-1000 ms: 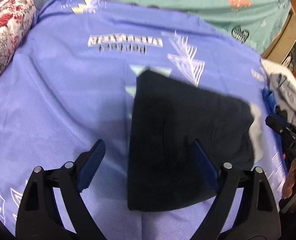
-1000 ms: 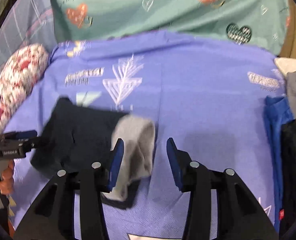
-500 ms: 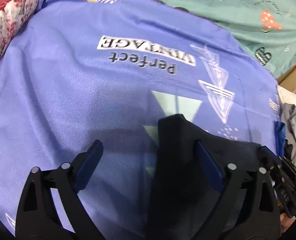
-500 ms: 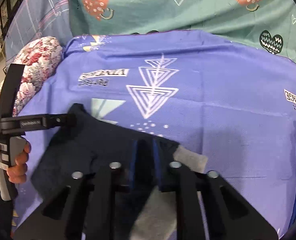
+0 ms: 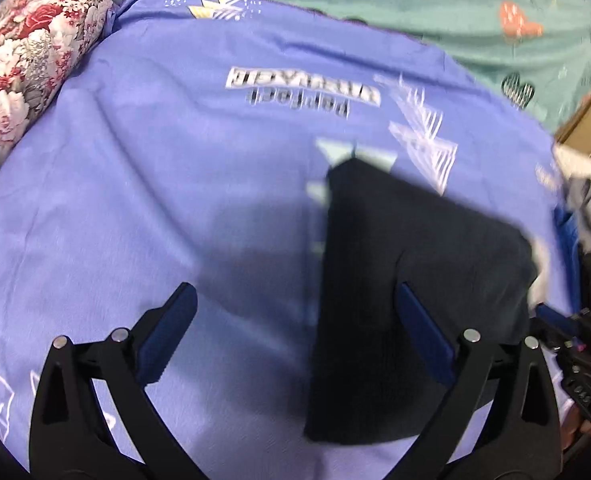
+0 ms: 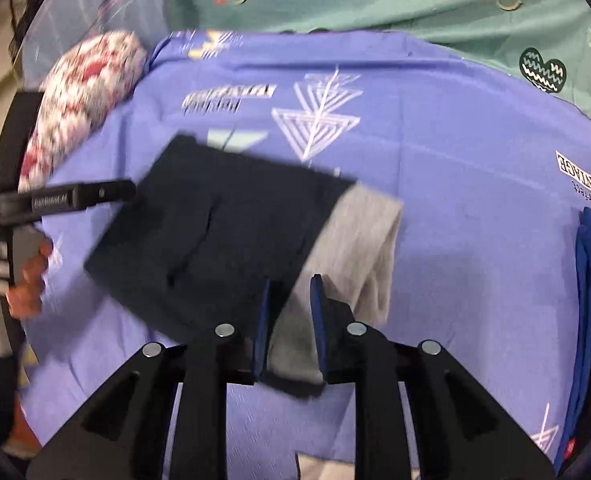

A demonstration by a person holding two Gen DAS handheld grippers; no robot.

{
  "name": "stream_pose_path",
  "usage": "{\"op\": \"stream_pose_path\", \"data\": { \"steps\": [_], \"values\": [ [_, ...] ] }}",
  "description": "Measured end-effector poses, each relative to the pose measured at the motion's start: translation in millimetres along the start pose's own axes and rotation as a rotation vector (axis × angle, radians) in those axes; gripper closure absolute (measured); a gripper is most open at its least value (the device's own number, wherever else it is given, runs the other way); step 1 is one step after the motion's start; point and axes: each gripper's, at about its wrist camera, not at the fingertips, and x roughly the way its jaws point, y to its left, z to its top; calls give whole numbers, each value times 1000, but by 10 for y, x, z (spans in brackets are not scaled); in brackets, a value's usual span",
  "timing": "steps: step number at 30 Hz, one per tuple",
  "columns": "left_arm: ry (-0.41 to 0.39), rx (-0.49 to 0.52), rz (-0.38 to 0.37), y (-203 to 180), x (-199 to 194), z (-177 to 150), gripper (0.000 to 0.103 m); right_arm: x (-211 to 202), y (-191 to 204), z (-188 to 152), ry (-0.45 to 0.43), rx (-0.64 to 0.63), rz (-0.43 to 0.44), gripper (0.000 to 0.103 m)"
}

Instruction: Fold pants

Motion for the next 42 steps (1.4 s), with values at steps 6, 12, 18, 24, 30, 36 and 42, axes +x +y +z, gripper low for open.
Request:
{"op": "stream_pose_path", "data": {
  "steps": [6, 12, 18, 24, 30, 36, 42],
  "values": [
    [20, -72, -13, 44, -2, -135, 2, 58, -20, -57, -29, 2, -17, 74],
    [41, -31, -93, 67, -166, -27, 2, -238, -257, -100, -104, 119, 83, 24],
    [172, -19, -212, 64, 44, 33, 3, -136, -671, -246, -43, 320, 250, 24],
    [240, 20, -270, -46, 231, -4, 4, 152, -655, -261, 25, 343, 303, 24],
    [259, 112, -299, -179, 338, 84, 5, 371, -640, -189, 23, 376, 372, 24],
    [251, 187, -285, -378, 448, 239, 17, 489, -613, -23, 0, 399, 337, 24],
    [252, 175, -278, -510, 412, 284, 56, 518, -516, 15, -5, 382, 264, 48]
  ]
}}
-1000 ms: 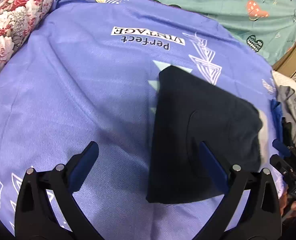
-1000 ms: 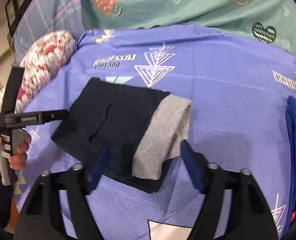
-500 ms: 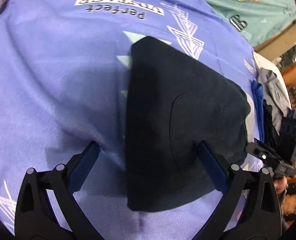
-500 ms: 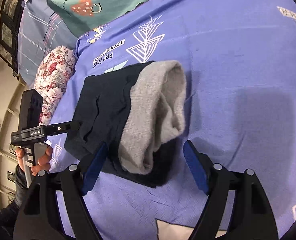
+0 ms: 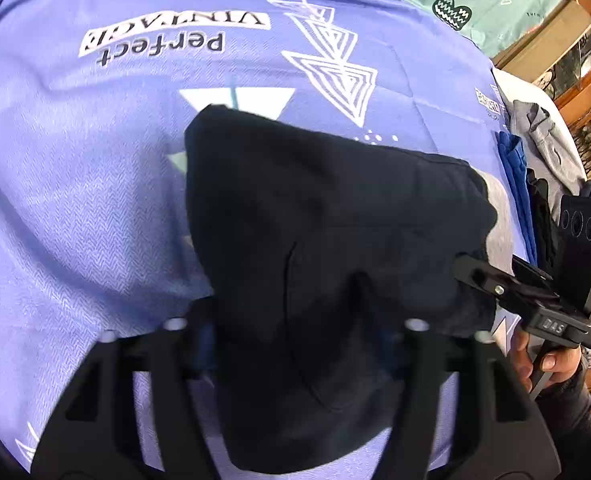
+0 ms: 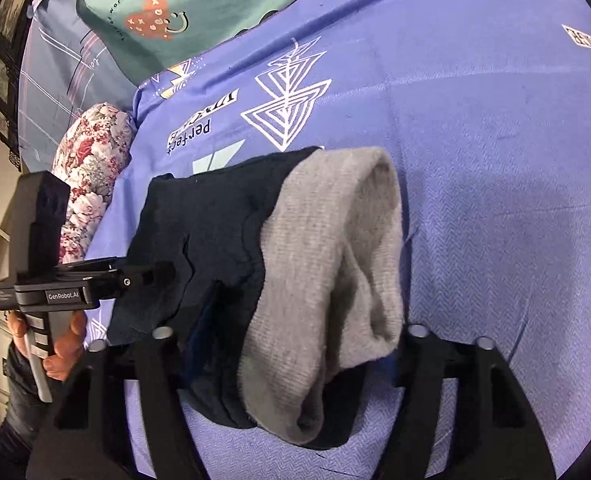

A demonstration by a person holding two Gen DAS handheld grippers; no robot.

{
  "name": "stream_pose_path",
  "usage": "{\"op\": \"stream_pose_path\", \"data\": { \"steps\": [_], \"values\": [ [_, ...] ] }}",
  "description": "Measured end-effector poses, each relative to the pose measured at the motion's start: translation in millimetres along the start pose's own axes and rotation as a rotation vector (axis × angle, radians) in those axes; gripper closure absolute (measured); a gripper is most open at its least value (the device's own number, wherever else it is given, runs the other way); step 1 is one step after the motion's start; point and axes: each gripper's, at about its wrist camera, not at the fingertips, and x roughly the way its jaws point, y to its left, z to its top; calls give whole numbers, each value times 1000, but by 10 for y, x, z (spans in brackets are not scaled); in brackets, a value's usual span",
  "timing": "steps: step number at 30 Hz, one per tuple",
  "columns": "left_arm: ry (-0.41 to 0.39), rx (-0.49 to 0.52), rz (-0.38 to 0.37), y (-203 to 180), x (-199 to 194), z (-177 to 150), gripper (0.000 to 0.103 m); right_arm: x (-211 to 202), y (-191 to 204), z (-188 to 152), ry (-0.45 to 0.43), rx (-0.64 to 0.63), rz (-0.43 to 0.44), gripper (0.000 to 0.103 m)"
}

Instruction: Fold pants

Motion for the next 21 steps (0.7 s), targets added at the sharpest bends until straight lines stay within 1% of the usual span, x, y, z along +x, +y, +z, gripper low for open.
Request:
{"op": "stream_pose_path", "data": {
  "steps": [1, 2, 3, 4, 7, 9, 12, 13, 14, 16, 17, 19, 20, 21],
  "values": [
    [-11, -3, 7, -26, -34, -5, 60, -11, -9, -8, -7, -1, 5, 55],
    [-18, -8, 10, -46, -76, -10, 66, -30, 0, -13, -15, -7, 12, 60],
    [-24, -12, 12, -53, -123, -25, 70, -54, 15, -17, -21, -14, 13, 61],
    [-34, -13, 15, -80, -174, -35, 72, -81, 38, -19, -27, -20, 15, 64],
    [-78, 8, 36, -163, -377, -92, 73, -209, 169, 2, -56, -65, 23, 66],
    [-125, 31, 41, -211, -583, -103, 73, -340, 256, 66, -91, -96, 34, 67],
    [-239, 44, 19, -253, -1010, 54, 73, -537, 419, 300, -143, -160, 52, 67],
    [-272, 47, 18, -263, -1114, 132, 73, -580, 480, 409, -160, -182, 56, 67],
    [-318, 54, 25, -271, -1253, 273, 73, -634, 573, 603, -190, -215, 52, 67],
    [-377, 69, 59, -274, -1389, 541, 72, -663, 698, 863, -231, -256, 39, 66],
    [-396, 71, 73, -255, -1413, 664, 71, -649, 786, 1092, -261, -283, 30, 66],
    [-428, 45, 99, -110, -1385, 1074, 70, -559, 869, 1411, -289, -304, 25, 66],
    [-431, 33, 101, -59, -1351, 1197, 69, -490, 888, 1557, -300, -306, 25, 66],
    [-435, 20, 117, 18, -1267, 1386, 69, -352, 892, 1783, -316, -317, 17, 66]
  ]
}}
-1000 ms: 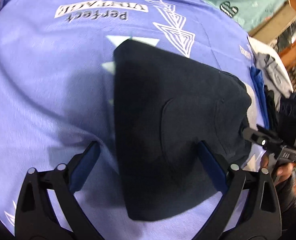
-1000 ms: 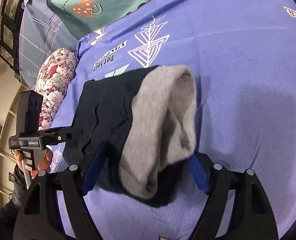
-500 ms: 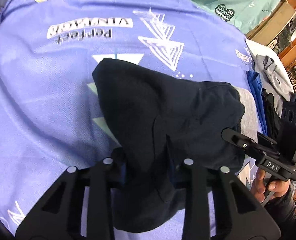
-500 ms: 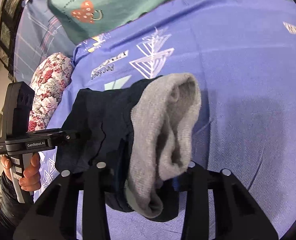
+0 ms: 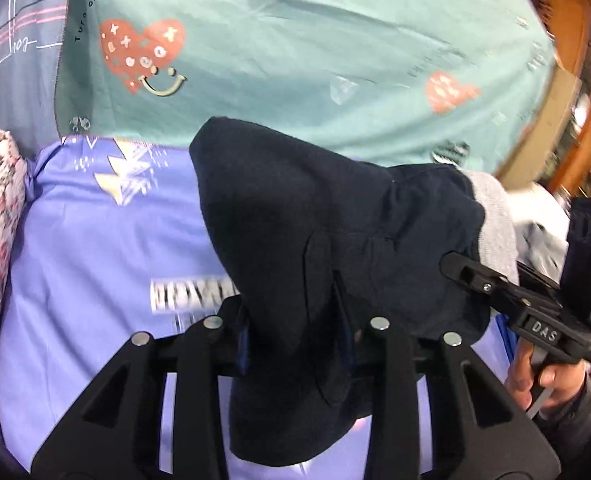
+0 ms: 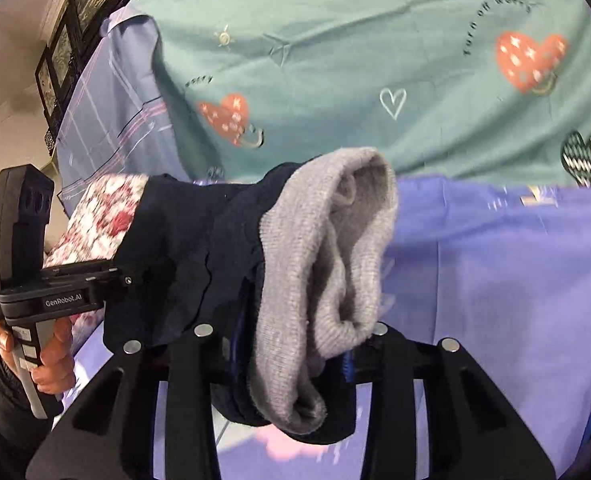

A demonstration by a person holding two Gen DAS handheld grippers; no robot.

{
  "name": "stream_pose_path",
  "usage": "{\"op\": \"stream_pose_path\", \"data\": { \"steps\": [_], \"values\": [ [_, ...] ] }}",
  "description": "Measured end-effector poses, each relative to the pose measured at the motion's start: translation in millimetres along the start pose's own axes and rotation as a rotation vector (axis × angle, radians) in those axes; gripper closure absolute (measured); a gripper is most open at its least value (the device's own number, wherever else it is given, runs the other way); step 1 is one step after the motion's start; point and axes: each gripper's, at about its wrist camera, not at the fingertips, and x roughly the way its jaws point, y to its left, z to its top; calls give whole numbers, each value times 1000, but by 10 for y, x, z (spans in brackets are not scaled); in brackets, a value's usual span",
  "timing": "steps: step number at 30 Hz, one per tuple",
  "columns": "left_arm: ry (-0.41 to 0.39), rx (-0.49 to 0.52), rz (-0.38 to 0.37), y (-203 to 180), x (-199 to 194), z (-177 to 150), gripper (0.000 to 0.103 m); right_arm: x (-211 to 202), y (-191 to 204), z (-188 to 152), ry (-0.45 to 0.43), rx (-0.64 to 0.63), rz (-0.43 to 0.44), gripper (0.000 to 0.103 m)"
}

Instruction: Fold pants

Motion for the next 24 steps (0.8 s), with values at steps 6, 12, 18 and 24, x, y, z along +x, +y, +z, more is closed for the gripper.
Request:
{"op": "stream_pose_path", "data": {
  "steps": [6, 12, 18, 24],
  "values": [
    [65, 4, 124, 345, 1118, 260, 68, 1068, -332, 248, 60, -27, -80, 65],
    [84, -118, 174, 760, 1761, 27, 23, 1787, -750, -2, 167, 19, -261, 28],
    [86, -180, 221, 836, 1466, -11, 21, 1500, -611, 14, 148, -38, -319, 27],
    [88, -165, 294, 625, 741, -438, 2, 552, -207, -210, 62, -34, -405, 24]
  ]
}}
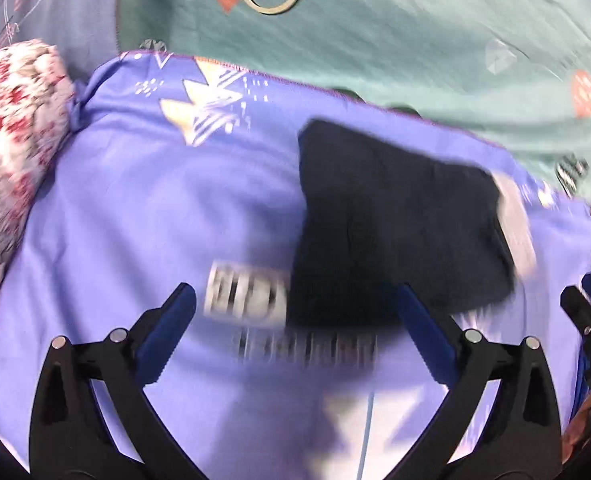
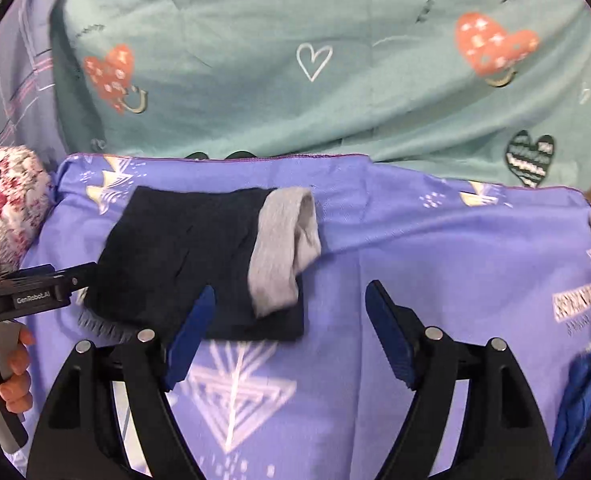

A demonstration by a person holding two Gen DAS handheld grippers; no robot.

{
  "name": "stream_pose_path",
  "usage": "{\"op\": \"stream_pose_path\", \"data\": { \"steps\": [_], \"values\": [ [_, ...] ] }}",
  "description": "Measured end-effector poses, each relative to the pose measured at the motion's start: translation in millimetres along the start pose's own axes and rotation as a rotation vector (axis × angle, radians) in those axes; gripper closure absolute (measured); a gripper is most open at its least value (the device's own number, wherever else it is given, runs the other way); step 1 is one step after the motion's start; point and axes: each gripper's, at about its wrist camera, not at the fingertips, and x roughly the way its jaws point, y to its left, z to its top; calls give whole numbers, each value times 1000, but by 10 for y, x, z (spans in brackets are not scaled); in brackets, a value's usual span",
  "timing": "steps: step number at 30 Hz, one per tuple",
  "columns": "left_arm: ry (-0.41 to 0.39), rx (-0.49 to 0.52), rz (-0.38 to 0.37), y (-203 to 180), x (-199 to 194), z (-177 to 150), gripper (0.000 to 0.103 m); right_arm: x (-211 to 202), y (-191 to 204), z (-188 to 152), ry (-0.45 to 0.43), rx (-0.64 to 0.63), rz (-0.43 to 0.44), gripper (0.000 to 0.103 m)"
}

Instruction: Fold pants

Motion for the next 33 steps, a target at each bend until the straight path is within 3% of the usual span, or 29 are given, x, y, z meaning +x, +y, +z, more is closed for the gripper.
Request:
{"op": "stream_pose_path", "data": {
  "steps": [4, 7, 12, 16, 24, 33],
  "values": [
    [-75, 17, 21, 11, -499, -625, 2, -603, 71, -487, -49, -7, -64, 10],
    [-131, 44, 52, -79, -796, -1038, 2, -996, 76, -920, -67, 47, -68, 9],
    [-193, 62, 70, -208, -1097, -1428, 2, -1215, 142, -1199, -99, 75, -98, 9],
    [-220, 90, 109, -286, -1135, -1535, 2, -1321, 160, -1354, -149, 93, -120, 4],
    [-256, 68, 137, -256, -1020, -1691, 2, -1171, 152, -1523, -145, 131, -37, 4],
    [-165, 85, 102, -202, -789, -1749, 2, -1110, 255, -1573, -108, 105, -5, 4]
  ]
}}
